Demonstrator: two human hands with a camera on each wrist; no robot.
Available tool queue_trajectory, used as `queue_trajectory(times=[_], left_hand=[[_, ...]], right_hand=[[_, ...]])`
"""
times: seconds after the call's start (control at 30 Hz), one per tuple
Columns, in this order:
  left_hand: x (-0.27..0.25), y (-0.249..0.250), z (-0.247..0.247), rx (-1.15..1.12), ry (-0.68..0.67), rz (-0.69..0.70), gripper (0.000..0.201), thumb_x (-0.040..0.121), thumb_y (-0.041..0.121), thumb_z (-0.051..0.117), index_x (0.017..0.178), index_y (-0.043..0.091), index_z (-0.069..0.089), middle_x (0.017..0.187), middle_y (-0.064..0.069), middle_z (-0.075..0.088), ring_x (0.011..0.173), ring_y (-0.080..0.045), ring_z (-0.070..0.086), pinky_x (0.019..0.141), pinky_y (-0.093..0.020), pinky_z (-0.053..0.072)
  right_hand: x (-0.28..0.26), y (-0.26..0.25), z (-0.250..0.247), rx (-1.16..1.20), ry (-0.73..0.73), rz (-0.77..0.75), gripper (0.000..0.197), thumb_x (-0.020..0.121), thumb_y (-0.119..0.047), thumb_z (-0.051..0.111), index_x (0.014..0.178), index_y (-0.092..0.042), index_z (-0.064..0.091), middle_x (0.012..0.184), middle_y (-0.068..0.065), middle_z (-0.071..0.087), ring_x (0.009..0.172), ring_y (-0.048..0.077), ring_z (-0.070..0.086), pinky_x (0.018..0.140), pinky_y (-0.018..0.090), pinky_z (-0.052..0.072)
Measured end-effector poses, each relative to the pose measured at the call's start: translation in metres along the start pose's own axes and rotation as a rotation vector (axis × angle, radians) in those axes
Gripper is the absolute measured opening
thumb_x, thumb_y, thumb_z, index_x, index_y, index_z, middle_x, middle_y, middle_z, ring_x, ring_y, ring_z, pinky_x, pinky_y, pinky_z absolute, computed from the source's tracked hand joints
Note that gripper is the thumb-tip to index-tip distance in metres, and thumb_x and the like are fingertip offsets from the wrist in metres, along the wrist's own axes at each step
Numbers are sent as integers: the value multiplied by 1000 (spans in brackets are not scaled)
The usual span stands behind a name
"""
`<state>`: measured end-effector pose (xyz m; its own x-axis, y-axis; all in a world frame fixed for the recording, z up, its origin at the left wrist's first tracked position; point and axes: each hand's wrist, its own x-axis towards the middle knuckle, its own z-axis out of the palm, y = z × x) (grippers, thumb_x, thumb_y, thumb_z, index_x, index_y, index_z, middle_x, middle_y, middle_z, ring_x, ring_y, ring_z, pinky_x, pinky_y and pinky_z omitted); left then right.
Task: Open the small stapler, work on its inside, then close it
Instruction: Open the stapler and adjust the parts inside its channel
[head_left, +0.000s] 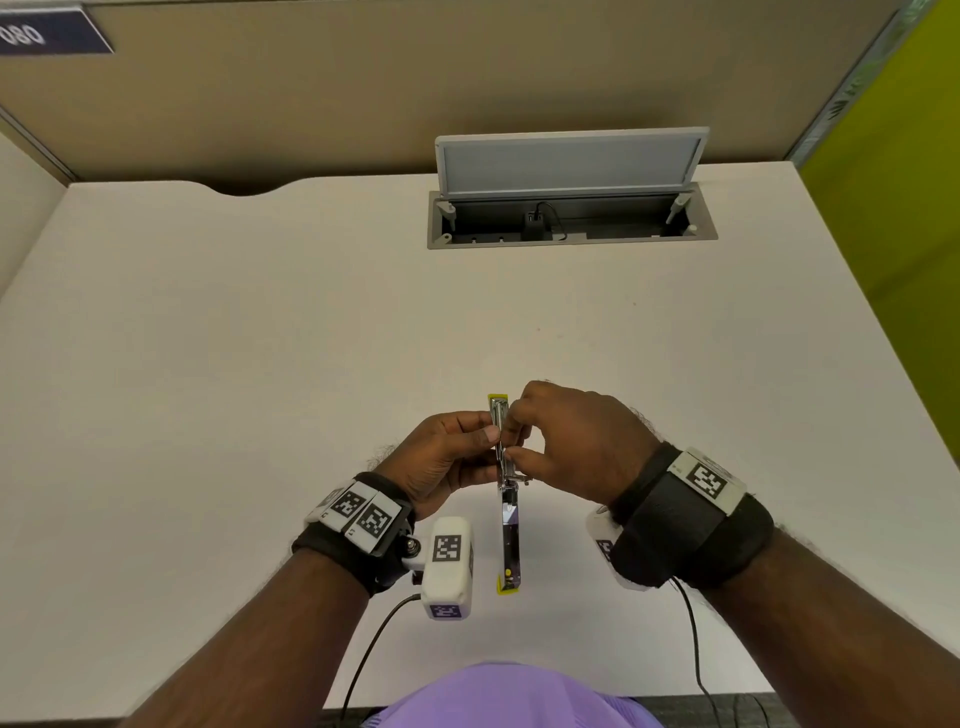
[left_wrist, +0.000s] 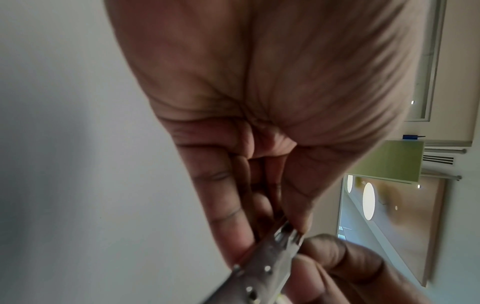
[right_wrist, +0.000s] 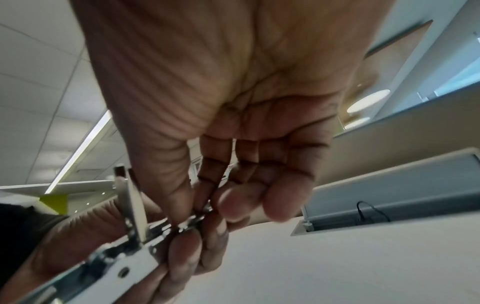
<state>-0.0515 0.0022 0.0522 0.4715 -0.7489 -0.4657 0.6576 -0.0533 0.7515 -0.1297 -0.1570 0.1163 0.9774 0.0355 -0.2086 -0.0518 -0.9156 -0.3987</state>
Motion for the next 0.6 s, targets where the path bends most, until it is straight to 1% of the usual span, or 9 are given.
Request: queue_trajectory(times=[0.1,0.13,0.2,0.27,0.33,0.37,0.47,0.6], left_hand=[[-1,1,0,-16,3,1,25,91,7,52,110,0,65,91,-8,74,82,-22,72,77,-30,60],[-1,2,0,-20,2,4,24,91,7,51,110,0,65,89,-8,75,81,-21,72,77,-30,60],[-2,3,0,-35,2,8,24,92,7,50,109,1,65,86,-7,75,79,-20,72,74,-29,60],[-2,3,0,-55,4,10,24,93,6,48,110,1,64,85,-6,75,77,-18,72,70,-27,59],[-2,4,0,-72,5,10,25,93,6,48,112,1,63,88,-6,75,78,-19,72,68,-26,59],[-2,4,1,-79,5,11,26,92,6,48,114,0,63,90,-7,75,79,-19,72,68,-26,59],[-1,3,-1,-101,11,6,29,92,6,48,117,-1,61,96,-9,75,82,-20,72,68,-27,59],[-1,3,-1,-110,10,7,27,93,7,48,115,1,63,96,-8,75,81,-20,72,68,-26,59]], right_hand=[[1,4,2,100,20,11,16,82,-43,59,92,-30,62,89,-14,49,67,6,45,66,26,36],[1,5,3,144,32,17,14,81,-42,60,90,-32,62,89,-14,51,64,4,45,66,26,38],[0,6,6,227,62,31,10,79,-40,63,85,-33,62,90,-13,55,63,-2,47,66,28,44],[-2,6,8,298,89,42,8,78,-38,65,84,-34,63,90,-13,57,64,2,53,68,31,49],[-4,5,9,355,108,49,7,77,-38,66,83,-35,63,89,-14,57,66,9,58,69,35,52],[-4,5,10,371,116,53,8,77,-39,65,83,-35,63,89,-15,56,67,11,59,69,36,53],[-5,4,11,395,139,68,8,78,-39,67,83,-33,65,89,-13,56,66,11,58,69,38,54],[-6,3,13,413,177,103,9,78,-38,69,83,-31,66,90,-11,57,64,11,56,69,38,53]])
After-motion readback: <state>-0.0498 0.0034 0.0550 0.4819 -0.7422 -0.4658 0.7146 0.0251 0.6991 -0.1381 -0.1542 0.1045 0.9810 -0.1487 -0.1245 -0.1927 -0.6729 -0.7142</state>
